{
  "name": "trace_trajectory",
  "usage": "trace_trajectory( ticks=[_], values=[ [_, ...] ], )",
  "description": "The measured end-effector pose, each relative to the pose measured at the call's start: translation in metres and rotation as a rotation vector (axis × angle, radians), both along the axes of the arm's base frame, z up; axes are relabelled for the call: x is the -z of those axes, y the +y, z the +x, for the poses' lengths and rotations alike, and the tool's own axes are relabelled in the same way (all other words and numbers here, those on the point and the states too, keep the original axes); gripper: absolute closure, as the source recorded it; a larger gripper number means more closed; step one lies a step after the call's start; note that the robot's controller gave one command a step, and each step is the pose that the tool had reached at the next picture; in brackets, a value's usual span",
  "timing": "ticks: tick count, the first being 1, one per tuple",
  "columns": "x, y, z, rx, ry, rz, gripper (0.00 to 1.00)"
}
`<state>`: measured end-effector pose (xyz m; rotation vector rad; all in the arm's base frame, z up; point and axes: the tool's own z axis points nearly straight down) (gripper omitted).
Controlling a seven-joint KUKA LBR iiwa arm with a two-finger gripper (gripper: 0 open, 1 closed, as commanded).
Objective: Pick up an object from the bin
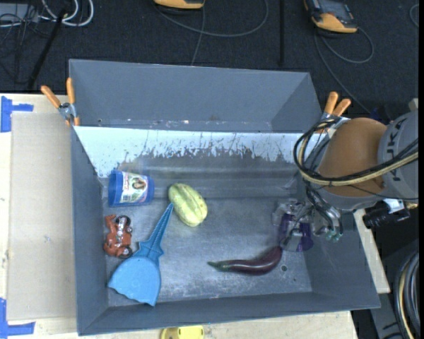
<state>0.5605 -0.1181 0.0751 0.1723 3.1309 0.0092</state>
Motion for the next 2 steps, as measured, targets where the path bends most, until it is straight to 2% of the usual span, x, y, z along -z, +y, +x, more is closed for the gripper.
trace_trajectory(
  ticks=[2],
  values=[
    [-0.0035,0.0003,-0.001,0.0,0.002,0.0,1.0]
  ],
)
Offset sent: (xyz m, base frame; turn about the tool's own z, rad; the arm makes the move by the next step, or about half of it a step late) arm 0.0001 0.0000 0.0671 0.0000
